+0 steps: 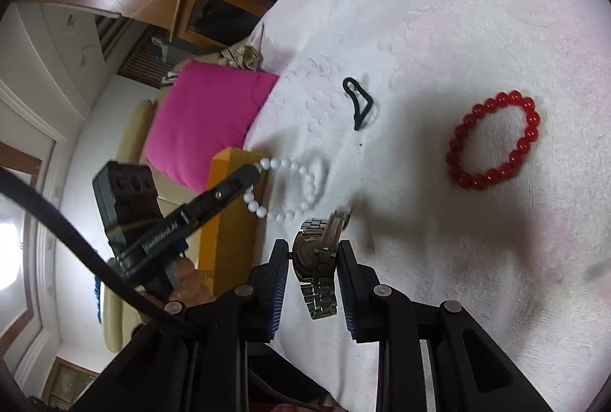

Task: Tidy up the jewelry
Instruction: 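Lift the white bead bracelet with the left tool while the right tool lifts the silver watch, then carry both items over the orange box and open both tools to drop them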

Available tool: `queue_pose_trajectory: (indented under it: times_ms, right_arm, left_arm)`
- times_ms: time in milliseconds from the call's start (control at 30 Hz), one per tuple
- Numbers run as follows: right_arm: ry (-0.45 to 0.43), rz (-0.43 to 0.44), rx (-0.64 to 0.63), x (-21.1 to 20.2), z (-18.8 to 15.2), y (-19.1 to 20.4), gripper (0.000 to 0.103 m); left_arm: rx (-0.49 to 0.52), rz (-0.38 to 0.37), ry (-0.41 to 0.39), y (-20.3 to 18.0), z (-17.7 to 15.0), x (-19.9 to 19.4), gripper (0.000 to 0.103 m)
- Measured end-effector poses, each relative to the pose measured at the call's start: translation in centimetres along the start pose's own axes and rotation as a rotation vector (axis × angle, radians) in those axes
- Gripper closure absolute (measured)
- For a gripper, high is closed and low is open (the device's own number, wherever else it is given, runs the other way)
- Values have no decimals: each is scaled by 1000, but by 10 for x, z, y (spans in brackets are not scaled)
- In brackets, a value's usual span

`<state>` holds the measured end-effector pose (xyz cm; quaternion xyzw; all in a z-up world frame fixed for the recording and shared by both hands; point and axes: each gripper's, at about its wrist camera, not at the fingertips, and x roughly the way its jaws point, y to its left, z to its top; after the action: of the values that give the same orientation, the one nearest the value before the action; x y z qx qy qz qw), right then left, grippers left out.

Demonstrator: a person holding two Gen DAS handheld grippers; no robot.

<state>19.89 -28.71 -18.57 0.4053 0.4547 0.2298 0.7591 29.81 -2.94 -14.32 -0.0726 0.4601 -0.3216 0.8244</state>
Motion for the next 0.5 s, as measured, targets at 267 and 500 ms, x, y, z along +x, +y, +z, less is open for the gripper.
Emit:
queue_pose_trajectory:
  times_ms: [267, 500]
  right_arm:
    - [-26, 6, 14, -4, 1, 3, 75]
    - [-44, 32, 7, -4, 1, 15, 75]
  left_arm:
    - [2, 33, -27, 3, -3, -11, 94]
    - [6, 51, -79, 4, -4, -36, 94]
